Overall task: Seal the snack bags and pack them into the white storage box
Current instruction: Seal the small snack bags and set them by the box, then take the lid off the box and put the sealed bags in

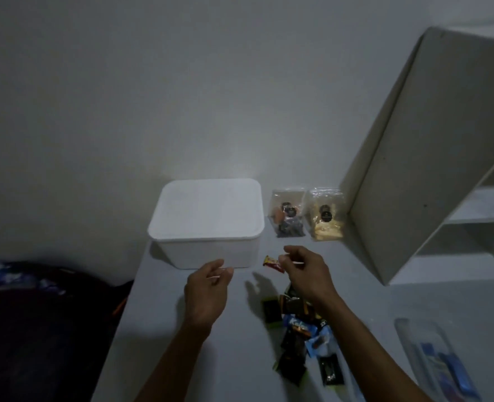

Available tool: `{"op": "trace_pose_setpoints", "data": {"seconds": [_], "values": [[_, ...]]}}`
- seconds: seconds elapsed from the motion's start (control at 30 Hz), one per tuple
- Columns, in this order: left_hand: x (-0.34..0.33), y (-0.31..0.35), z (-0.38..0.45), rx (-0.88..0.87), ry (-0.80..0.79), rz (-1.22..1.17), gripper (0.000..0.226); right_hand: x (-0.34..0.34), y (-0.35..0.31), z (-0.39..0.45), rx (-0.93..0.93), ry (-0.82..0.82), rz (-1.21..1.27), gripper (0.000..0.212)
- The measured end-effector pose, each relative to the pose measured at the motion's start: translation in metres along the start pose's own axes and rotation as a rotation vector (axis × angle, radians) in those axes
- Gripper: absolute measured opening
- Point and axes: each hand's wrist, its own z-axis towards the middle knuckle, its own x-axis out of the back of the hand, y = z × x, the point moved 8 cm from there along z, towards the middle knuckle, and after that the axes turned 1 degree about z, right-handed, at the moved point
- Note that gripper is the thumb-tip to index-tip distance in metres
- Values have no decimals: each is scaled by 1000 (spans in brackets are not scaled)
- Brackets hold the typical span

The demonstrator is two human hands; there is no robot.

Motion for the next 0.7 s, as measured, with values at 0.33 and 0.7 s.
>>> {"op": "trace_pose_setpoints", "data": {"seconds": [0.33,0.7], "values": [[88,-18,103,-67,217,214,59,-66,-35,61,72,79,-7,70],[83,-38,237,-29,124,357,71,-114,-22,149,57,144,-144,67]]}}
